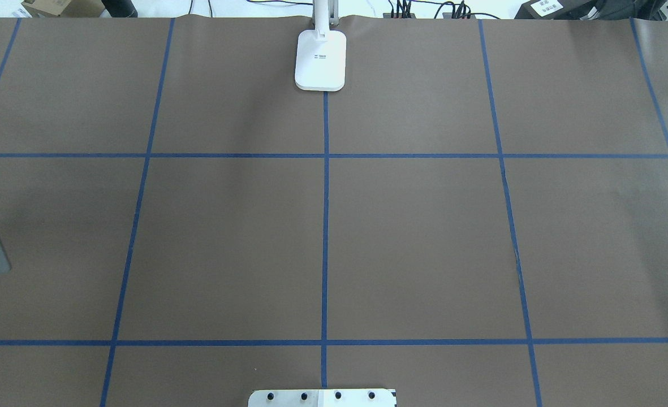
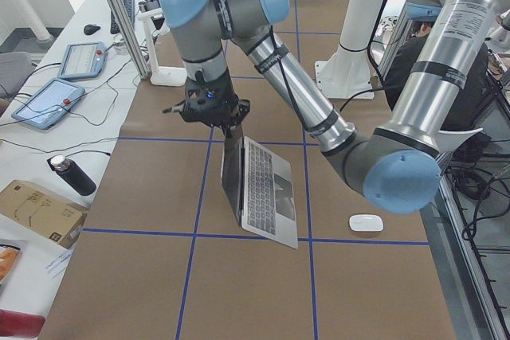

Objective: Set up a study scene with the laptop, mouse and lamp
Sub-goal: 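Lower the open silver laptop onto the table with the left gripper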

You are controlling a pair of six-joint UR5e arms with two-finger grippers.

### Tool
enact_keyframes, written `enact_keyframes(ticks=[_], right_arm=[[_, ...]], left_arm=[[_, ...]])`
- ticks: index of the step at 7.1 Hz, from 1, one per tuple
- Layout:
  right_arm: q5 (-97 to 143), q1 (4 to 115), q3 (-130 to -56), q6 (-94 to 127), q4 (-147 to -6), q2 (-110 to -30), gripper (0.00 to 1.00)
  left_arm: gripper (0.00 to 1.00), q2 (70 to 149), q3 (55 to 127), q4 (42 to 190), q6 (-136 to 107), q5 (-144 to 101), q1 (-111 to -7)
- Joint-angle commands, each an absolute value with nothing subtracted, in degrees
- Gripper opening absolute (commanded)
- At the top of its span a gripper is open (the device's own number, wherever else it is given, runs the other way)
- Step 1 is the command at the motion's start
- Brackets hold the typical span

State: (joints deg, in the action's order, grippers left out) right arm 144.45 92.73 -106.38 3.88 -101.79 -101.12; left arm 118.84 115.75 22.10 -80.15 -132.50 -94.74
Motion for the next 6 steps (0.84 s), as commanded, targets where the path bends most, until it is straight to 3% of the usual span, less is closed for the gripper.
enact_keyframes(ticks=[1, 6], right_arm=[[144.4, 92.7, -106.3, 4.6, -101.9, -101.0, 0.99], [144.6, 92.7, -106.5, 6.8, -101.6, -100.7, 0.99]], left_arm=[[0.0, 123.9, 119.8, 21.9, -91.9, -134.7, -85.2], [0.0, 133.0, 117.4, 22.1, -99.7, -139.0, -66.7]])
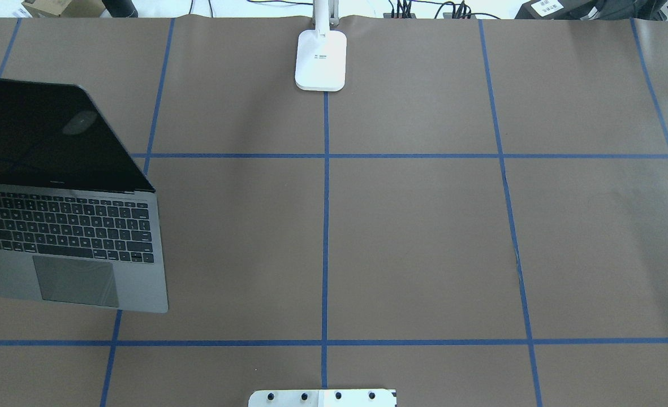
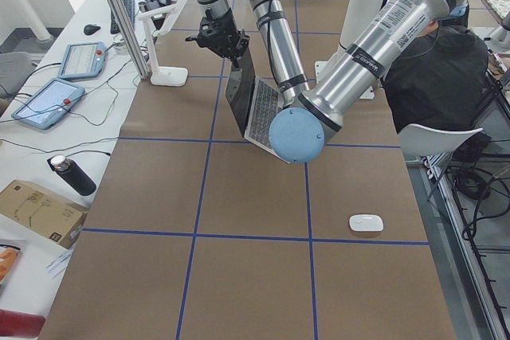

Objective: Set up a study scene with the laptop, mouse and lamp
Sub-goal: 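Lower the open silver laptop onto the table with the left gripper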

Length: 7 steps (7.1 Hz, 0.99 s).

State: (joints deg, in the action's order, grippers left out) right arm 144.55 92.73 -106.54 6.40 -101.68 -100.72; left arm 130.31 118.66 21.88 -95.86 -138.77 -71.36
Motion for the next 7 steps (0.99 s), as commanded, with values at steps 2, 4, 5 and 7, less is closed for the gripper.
enact_keyframes(ticks=[2, 4, 5, 7], right_arm=[[144.6, 92.6, -106.3, 6.9, -101.5, -100.6, 0.99], [144.6, 92.6, -106.3, 6.9, -101.6, -100.7, 0.99], [144.6, 92.6, -106.3, 6.9, -101.4, -100.6, 0.99], [144.5, 92.6, -106.2, 6.9, -101.3, -100.7, 0.99]], left_arm=[[0.0, 134.7, 115.3, 27.3, -108.4, -139.0, -59.3], [0.0, 134.3, 111.9, 36.2, -118.8, -138.8, -55.3], [0.0, 134.4, 109.4, 39.3, -121.3, -138.9, -54.7], [0.0, 134.6, 108.2, 40.9, -123.0, -139.0, -54.0]])
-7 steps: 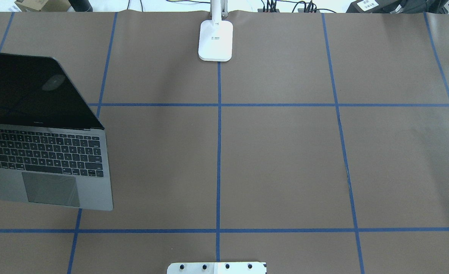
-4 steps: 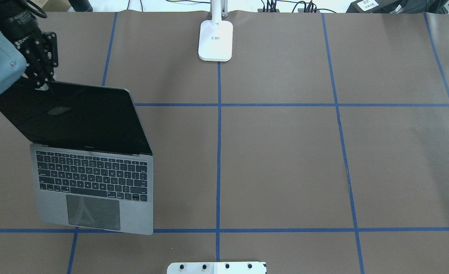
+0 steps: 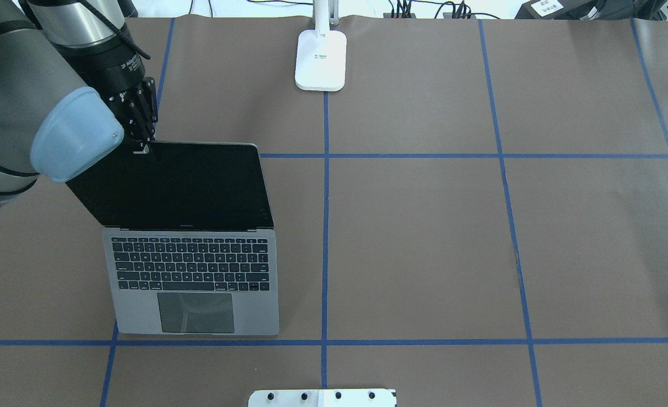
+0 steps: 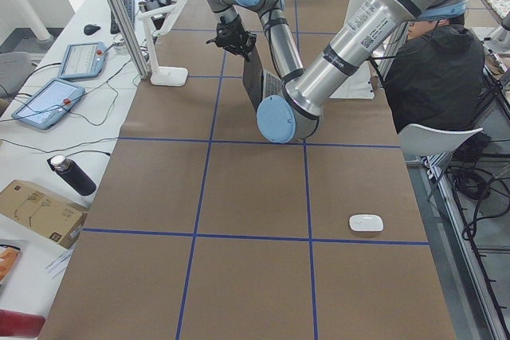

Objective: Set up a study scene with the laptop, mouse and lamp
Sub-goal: 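Lower the open silver laptop onto the table with the left gripper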

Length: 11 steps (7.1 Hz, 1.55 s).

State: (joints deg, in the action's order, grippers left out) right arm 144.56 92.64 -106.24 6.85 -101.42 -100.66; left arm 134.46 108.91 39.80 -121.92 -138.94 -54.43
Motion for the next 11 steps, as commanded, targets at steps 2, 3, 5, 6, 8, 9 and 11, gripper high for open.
enact_keyframes(ticks=[2, 3, 5, 6, 8, 9, 11], right_arm=[[144.6, 92.6, -106.2, 6.9, -101.3, -100.6, 0.99], [144.6, 92.6, -106.2, 6.9, -101.3, -100.6, 0.99], [144.5, 92.6, -106.2, 6.9, -101.3, -100.6, 0.99], [144.5, 92.6, -106.1, 6.9, -101.3, -100.6, 0.99], [144.5, 92.6, -106.1, 6.9, -101.3, -100.5, 0.99], [144.5, 92.6, -106.1, 6.9, -101.3, -100.1, 0.99], [144.4, 92.6, -105.6, 6.9, -101.5, -99.2, 0.99]], left_arm=[[0.0, 134.6, 108.0, 41.3, -123.0, -139.1, -53.4], [0.0, 134.7, 106.3, 44.3, -123.9, -139.1, -53.4], [0.0, 135.2, 102.4, 49.5, -125.8, -139.1, -53.4], [0.0, 136.0, 100.3, 51.2, -125.8, -139.1, -53.4], [0.0, 136.6, 95.0, 58.1, -127.9, -139.0, -53.4], [0.0, 137.5, 91.8, 61.0, -128.1, -138.9, -53.4], [0.0, 137.7, 90.3, 62.7, -127.0, -138.1, -53.6]])
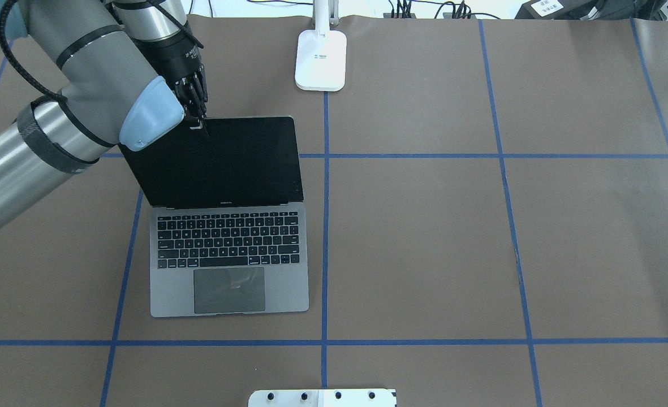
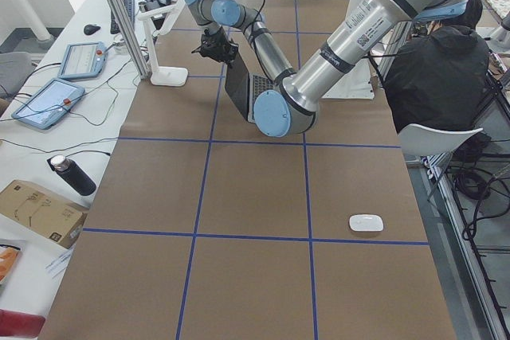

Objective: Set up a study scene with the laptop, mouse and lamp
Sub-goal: 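Lower the open silver laptop onto the table with the left gripper, then push the laptop farther from the robot with the left gripper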

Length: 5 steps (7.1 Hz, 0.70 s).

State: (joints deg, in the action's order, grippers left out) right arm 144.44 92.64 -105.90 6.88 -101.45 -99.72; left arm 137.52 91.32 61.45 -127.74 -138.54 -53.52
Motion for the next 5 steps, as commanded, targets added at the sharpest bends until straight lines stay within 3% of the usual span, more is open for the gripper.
enact_keyframes(ticks=[1, 5], right_arm=[[144.4, 92.6, -105.6, 6.9, -101.8, -98.7, 0.99], [144.4, 92.6, -105.6, 7.0, -101.8, -98.1, 0.99]], left_arm=[[0.0, 137.9, 90.3, 64.7, -125.8, -134.1, -53.6], [0.0, 138.2, 87.5, 65.0, -122.8, -132.0, -54.0]])
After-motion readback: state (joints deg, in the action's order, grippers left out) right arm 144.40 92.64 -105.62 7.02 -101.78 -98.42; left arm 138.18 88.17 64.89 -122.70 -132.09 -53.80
